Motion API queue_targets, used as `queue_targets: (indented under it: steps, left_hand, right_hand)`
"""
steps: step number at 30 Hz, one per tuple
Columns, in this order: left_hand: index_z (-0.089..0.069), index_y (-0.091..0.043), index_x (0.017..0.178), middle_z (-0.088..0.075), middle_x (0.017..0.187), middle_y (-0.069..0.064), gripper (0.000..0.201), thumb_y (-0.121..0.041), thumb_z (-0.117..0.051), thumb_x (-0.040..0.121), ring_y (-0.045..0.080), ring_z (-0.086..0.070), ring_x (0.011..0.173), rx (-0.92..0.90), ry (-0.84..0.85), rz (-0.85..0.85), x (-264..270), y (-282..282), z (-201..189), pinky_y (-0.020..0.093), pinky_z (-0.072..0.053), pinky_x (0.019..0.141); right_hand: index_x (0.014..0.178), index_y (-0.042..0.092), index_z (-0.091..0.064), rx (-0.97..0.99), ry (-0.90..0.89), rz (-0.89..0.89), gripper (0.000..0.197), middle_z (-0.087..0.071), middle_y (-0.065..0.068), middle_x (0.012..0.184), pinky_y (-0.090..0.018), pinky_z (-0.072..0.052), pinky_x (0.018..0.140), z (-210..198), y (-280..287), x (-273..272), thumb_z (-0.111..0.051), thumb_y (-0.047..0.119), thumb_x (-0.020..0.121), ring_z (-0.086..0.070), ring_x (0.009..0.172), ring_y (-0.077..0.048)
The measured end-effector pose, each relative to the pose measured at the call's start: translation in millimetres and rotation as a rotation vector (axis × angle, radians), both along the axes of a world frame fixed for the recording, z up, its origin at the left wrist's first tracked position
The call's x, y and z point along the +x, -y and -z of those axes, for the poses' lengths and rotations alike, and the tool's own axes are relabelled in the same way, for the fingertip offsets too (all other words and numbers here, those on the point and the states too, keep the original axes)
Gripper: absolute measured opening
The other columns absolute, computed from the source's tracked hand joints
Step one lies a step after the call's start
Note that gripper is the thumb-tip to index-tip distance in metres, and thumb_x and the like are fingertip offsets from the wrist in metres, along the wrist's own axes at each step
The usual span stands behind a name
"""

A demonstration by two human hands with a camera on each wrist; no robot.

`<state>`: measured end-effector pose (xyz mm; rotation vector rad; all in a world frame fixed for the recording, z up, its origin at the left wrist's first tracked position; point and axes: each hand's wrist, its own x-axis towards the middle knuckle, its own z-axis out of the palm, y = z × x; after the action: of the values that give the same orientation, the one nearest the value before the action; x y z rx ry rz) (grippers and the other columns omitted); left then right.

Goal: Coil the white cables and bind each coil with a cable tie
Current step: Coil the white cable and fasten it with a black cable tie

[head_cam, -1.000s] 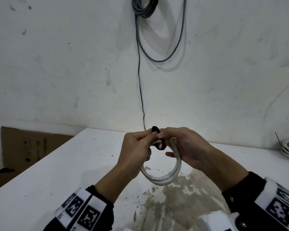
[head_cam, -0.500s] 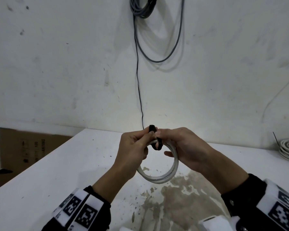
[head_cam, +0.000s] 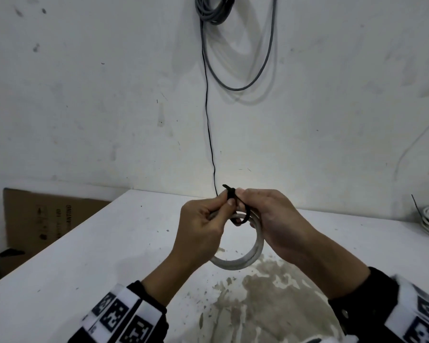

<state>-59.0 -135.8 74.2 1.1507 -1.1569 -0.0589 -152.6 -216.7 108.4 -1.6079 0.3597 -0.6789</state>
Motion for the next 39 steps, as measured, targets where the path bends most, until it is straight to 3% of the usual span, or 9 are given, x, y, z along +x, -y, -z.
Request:
queue_targets:
  steps: [3, 8, 11, 15, 20, 25, 30, 34, 39]
  left_hand:
    - [-0.07, -0.003, 0.099, -0.057, 0.041, -0.017, 0.02, 0.003, -0.053, 0.089, -0.005, -0.047, 0.035, 0.022, 0.02, -0.002, 1.3, 1.6, 4.1, 0.001, -0.033, 0.046]
    - [-0.072, -0.025, 0.087, -0.066, 0.052, -0.004, 0.029, -0.005, -0.052, 0.092, 0.002, -0.037, 0.035, 0.067, -0.089, 0.018, 10.4, 5.1, 3.5, 0.015, -0.032, 0.041]
    - [-0.069, -0.012, 0.101, -0.068, 0.059, -0.003, 0.025, 0.002, -0.051, 0.09, -0.001, -0.046, 0.034, 0.114, -0.016, 0.079, 5.7, 1.3, 0.2, 0.005, -0.034, 0.043]
    - [-0.07, -0.003, 0.101, -0.065, 0.059, 0.01, 0.022, 0.001, -0.052, 0.09, 0.0, -0.045, 0.035, 0.139, 0.028, 0.064, 5.8, 3.7, 0.2, 0.005, -0.033, 0.044]
    - [-0.068, -0.026, 0.1, -0.068, 0.055, -0.004, 0.029, -0.004, -0.049, 0.093, 0.012, -0.031, 0.04, 0.139, -0.075, 0.082, 2.3, 7.1, 1.1, 0.017, -0.029, 0.039]
    - [-0.072, -0.016, 0.089, -0.061, 0.051, 0.003, 0.029, -0.002, -0.047, 0.093, 0.01, -0.024, 0.038, 0.124, -0.19, 0.168, -0.4, 3.9, -2.6, 0.015, -0.024, 0.038]
    - [-0.073, -0.009, 0.088, -0.054, 0.049, 0.002, 0.028, -0.007, -0.046, 0.095, 0.007, -0.027, 0.036, 0.097, -0.242, 0.155, -5.0, 3.3, -4.5, 0.015, -0.024, 0.038]
    - [-0.073, -0.012, 0.09, -0.052, 0.049, 0.0, 0.023, -0.006, -0.051, 0.092, 0.007, -0.033, 0.039, 0.068, -0.191, 0.104, -4.8, -6.0, -11.9, 0.016, -0.028, 0.038]
    - [-0.073, -0.01, 0.088, -0.045, 0.046, -0.001, 0.023, -0.007, -0.05, 0.093, 0.009, -0.028, 0.038, 0.127, -0.254, 0.145, -9.7, -0.6, -24.0, 0.016, -0.026, 0.037]
  right_hand:
    - [0.069, 0.0, -0.056, 0.001, -0.02, 0.033, 0.033, -0.054, -0.015, 0.066, -0.017, -0.044, 0.052, -2.5, -1.4, -0.4, -0.049, 0.019, 0.095, -0.051, 0.053, -0.015]
    - [0.088, 0.007, -0.061, -0.096, -0.239, 0.084, 0.039, -0.063, -0.008, 0.084, -0.033, -0.047, 0.072, -9.7, 12.0, -1.4, -0.058, 0.046, 0.085, -0.059, 0.071, -0.019]
    - [0.104, 0.021, -0.067, -0.048, -0.338, -0.021, 0.034, -0.067, 0.0, 0.092, -0.032, -0.049, 0.071, -16.8, 18.1, -7.6, -0.054, 0.049, 0.088, -0.064, 0.073, -0.017]
    - [0.093, 0.02, -0.074, -0.014, -0.378, -0.017, 0.022, -0.071, 0.007, 0.083, -0.036, -0.042, 0.074, -18.1, 20.4, -8.2, -0.06, 0.036, 0.088, -0.063, 0.077, -0.017]
    - [0.093, 0.006, -0.072, 0.073, -0.235, 0.102, 0.018, -0.069, -0.002, 0.09, -0.01, -0.04, 0.038, -25.0, 18.8, -8.3, -0.059, 0.017, 0.089, -0.063, 0.076, -0.007]
    - [0.077, 0.011, -0.072, 0.054, -0.155, 0.246, 0.017, -0.072, -0.002, 0.098, -0.031, -0.029, 0.078, -24.9, 29.1, -5.2, -0.062, 0.02, 0.087, -0.061, 0.106, -0.014]
    - [0.079, -0.002, -0.065, 0.199, 0.038, 0.298, 0.015, -0.066, -0.008, 0.077, -0.028, -0.058, 0.065, -28.3, 31.6, -1.6, -0.058, 0.006, 0.09, -0.066, 0.074, -0.022]
    - [0.082, -0.002, -0.061, 0.262, 0.1, 0.447, 0.009, -0.061, -0.01, 0.074, -0.02, -0.052, 0.044, -34.2, 46.7, -6.7, -0.056, 0.002, 0.089, -0.058, 0.056, -0.014]
    - [0.069, -0.001, -0.059, 0.286, 0.18, 0.547, 0.019, -0.061, -0.009, 0.068, -0.021, -0.051, 0.042, -34.7, 55.5, -10.5, -0.059, 0.002, 0.088, -0.056, 0.052, -0.018]
